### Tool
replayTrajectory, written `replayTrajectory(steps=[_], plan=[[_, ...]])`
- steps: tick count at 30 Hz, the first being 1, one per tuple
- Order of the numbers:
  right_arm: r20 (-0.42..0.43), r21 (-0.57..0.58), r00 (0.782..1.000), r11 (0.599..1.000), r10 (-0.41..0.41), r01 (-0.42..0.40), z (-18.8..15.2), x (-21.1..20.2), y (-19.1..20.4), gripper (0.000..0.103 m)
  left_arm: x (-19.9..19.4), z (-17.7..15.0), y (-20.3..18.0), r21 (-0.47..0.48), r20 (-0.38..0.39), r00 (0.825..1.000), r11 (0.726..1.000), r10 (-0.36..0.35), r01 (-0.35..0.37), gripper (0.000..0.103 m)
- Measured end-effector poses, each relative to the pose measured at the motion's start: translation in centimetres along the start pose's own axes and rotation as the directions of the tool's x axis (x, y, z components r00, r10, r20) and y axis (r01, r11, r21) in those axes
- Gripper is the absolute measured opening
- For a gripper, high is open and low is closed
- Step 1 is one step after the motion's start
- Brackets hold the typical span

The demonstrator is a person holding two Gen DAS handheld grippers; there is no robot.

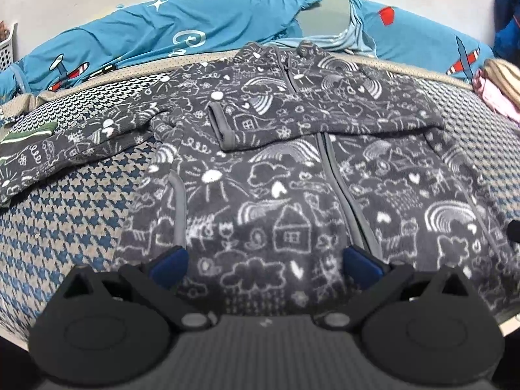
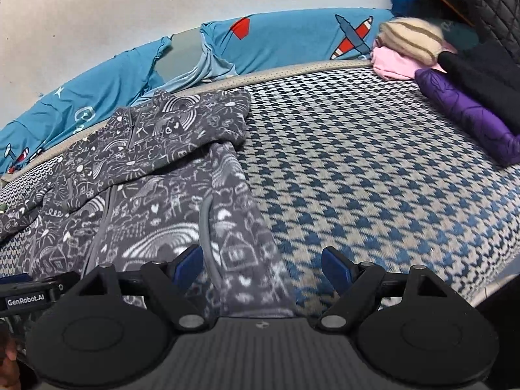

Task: Fold clothes
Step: 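Move the right gripper over the blanket and back toward the hoodie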

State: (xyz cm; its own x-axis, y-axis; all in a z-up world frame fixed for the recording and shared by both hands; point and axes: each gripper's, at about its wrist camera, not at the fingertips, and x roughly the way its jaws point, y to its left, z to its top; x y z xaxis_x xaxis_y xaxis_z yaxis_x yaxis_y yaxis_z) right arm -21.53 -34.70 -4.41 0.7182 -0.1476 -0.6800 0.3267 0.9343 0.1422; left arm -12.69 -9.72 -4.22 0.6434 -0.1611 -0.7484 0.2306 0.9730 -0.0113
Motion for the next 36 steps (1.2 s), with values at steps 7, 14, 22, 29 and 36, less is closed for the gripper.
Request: replayTrajectory(steps=[7,14,22,29,36], plan=[[-0.049,-0.016,0.997,0.998,0.062,-0.063,1.3,2.2,0.8,0.079,0.2,1.0,0.8,-0.051,0.016,1.0,0.999,-0.004,0.005,0.103],[-0.045,-0.117,0.996,0.99,0.079,-0.084,3.8,4.4,2.0,0.079,1.3,3.4,2.6,-0.12,0.026,1.0,0.993,0.005,-0.002,0.103],[-0.006,-0.177,0.994,0.979,0.105,-0.104,7.4,6.6,2.6,0.079,3.6,7.4,3.8,-0.123,0.043,0.999,0.992,0.01,-0.005,0.103],[-0.019,-0.19,0.982,0.964,0.187,-0.188,8.5,8.2,4.4,0.079,6.1,10.6,4.4,-0.095,0.063,0.998,0.995,-0.017,0.023,0.103],[-0.027,-0.267,0.964,0.927,0.264,-0.262,8.7,9.2,7.0,0.079,8.9,12.7,6.6,-0.162,0.034,0.995,0.982,-0.092,0.096,0.097]])
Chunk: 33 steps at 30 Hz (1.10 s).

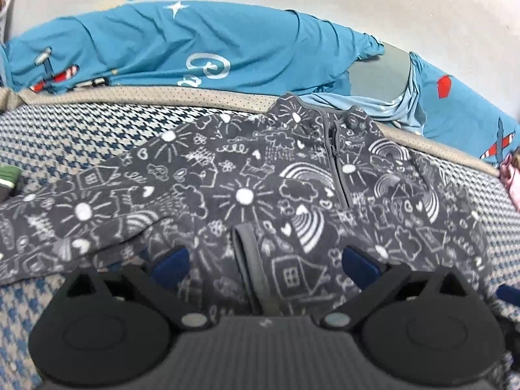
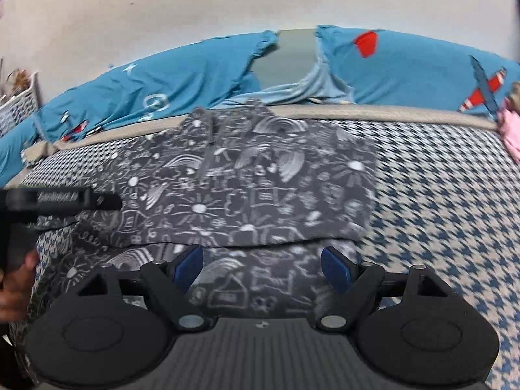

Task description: Fold clothes

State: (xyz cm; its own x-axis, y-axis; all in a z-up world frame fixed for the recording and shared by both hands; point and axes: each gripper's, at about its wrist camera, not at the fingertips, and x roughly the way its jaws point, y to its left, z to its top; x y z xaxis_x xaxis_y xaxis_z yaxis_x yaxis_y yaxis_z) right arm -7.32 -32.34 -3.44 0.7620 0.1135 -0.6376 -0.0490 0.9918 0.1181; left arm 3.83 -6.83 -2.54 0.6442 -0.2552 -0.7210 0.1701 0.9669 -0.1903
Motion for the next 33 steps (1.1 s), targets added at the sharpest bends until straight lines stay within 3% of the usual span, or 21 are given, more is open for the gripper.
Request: replayTrajectory(steps=[8,11,14,22,28,33], plan=[[0.015,-0.105,0.997,0.992,0.072,-0.07,0.8,2.4,3.5,0.079,2.9,1.4,1.0,-0.041,-0.082,0.996,0.998,-0.041,0.038,0.088],[0.013,-0.139,0.994,0.985,0.108,-0.106,1.1,3.4,5.0,0.079,3.9,1.5,1.0,-0.041,-0.125,0.99,0.998,-0.057,0.052,0.078],[0.005,-0.185,0.989,0.972,0.148,-0.144,1.3,4.5,6.9,0.079,4.7,1.8,1.3,-0.061,-0.148,0.986,0.996,-0.07,0.062,0.074],[-0.026,-0.323,0.972,0.918,0.234,-0.23,0.9,7.0,11.4,0.079,6.1,2.8,1.6,-0.028,-0.193,0.977,0.996,-0.092,0.088,0.074],[-0.063,-0.414,0.965,0.874,0.253,-0.256,0.2,8.9,13.5,0.078,6.6,3.3,1.7,-0.011,-0.21,0.973,0.995,-0.1,0.1,0.074],[-0.068,-0.465,0.975,0.858,0.21,-0.217,-0.5,10.2,14.4,0.062,6.8,3.4,1.3,-0.011,-0.218,0.972,0.996,-0.091,0.091,0.076]])
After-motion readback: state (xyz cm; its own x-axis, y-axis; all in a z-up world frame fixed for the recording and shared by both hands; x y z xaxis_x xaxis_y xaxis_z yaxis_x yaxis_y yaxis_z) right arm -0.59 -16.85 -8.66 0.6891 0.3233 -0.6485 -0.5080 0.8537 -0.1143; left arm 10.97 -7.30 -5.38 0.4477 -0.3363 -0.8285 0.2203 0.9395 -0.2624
